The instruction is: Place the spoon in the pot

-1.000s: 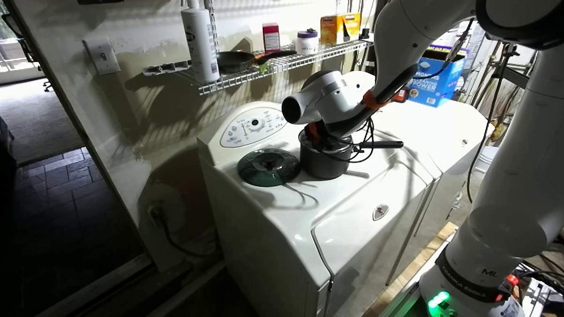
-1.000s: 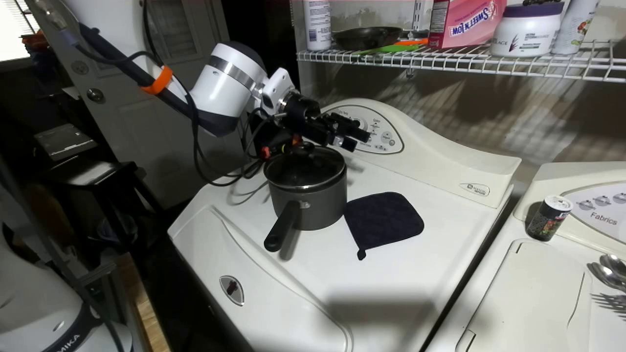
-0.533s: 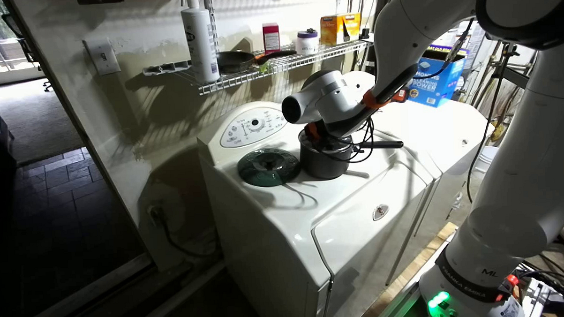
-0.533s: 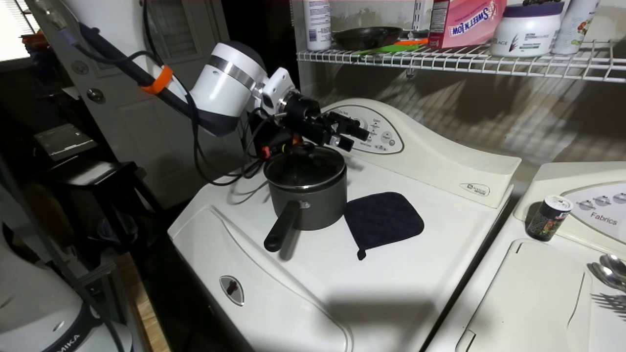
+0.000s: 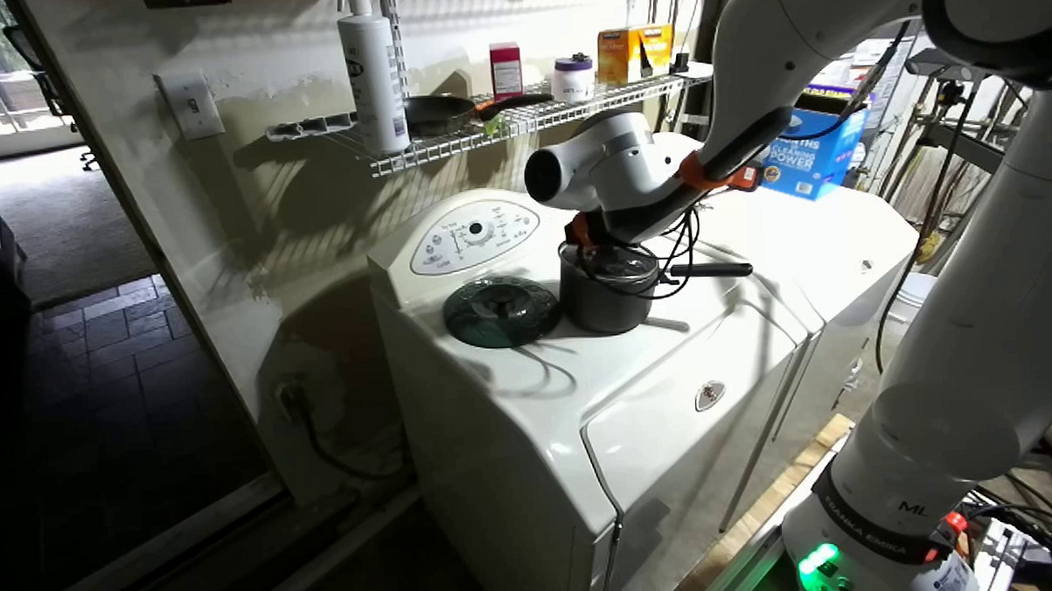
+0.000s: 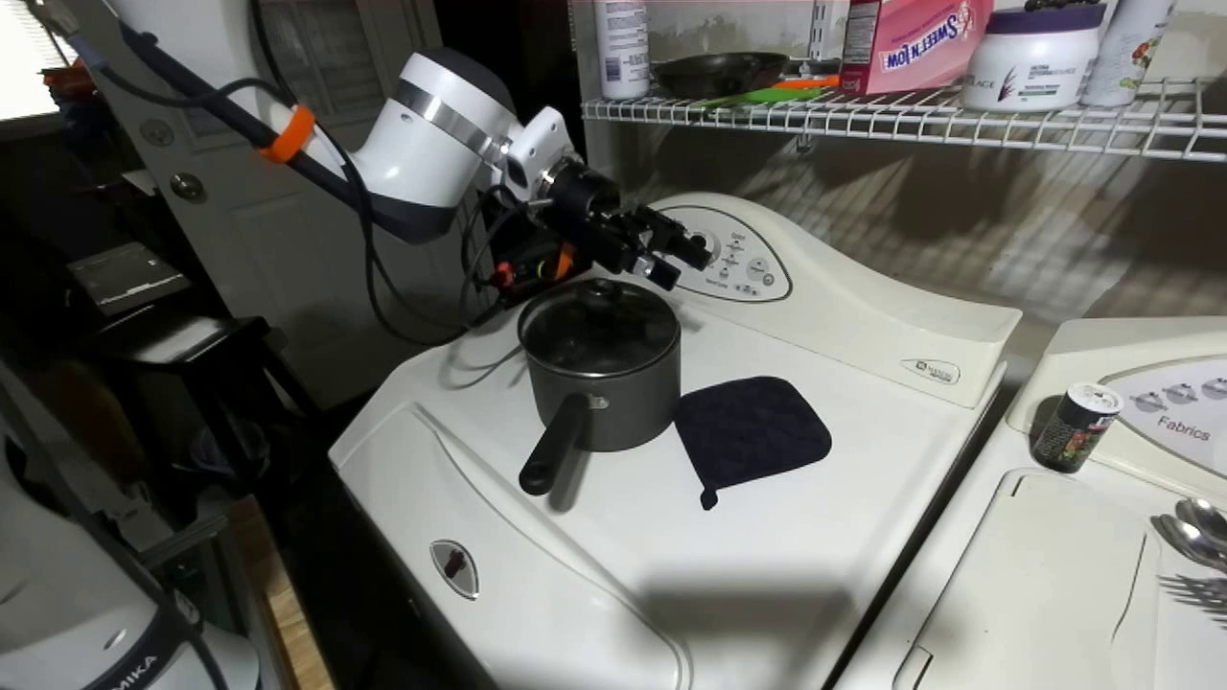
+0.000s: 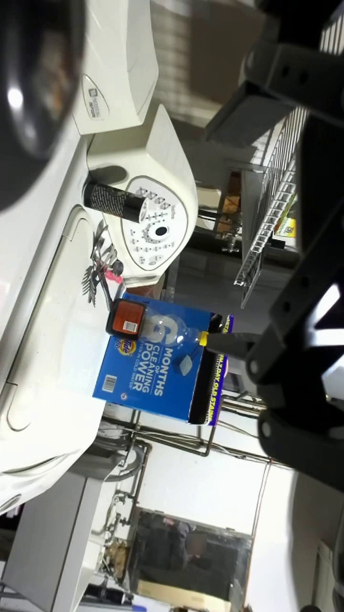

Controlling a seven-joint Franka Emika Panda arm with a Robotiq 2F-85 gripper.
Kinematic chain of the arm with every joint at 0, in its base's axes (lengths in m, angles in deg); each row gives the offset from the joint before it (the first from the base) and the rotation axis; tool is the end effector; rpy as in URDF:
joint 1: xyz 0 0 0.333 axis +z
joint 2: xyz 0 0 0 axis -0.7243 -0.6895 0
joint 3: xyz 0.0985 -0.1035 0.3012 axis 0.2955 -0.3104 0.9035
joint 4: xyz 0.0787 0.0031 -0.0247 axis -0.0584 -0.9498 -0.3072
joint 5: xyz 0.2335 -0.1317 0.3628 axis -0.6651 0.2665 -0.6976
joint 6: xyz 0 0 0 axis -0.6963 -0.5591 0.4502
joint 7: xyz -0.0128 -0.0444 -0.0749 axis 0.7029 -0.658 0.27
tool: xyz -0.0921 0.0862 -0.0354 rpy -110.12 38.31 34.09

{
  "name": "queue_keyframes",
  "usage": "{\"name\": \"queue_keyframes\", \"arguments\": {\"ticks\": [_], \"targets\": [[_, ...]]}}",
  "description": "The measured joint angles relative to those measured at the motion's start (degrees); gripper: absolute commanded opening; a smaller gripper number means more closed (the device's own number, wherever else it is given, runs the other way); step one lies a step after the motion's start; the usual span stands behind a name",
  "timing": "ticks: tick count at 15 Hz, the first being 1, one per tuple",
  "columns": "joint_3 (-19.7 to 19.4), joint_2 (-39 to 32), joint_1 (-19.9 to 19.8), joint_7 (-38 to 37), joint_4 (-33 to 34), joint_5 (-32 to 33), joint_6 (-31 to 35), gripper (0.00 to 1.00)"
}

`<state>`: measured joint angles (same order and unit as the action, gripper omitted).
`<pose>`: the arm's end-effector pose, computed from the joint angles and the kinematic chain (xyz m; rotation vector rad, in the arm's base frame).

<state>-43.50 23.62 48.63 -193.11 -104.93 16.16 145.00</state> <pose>0.5734 -0.0441 0.3367 1.7854 -1.0892 1.0444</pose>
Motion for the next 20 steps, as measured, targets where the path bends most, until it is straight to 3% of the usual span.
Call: {"name": "queue_keyframes", "arguments": {"ticks": [6, 13, 18, 20], "targets": [[-0.6, 5.6, -0.1, 9.0, -0.1, -9.9, 6.5, 1.00], [-4.8, 14.0, -0.2, 36.6, -0.4, -32.6, 13.4, 1.00], [-11.7, 18.5, 2.0, 57.7, 0.9, -50.4, 10.3, 1.00], [-11.9, 19.7, 0.3, 65.7, 2.7, -58.3, 6.5, 1.00]]}}
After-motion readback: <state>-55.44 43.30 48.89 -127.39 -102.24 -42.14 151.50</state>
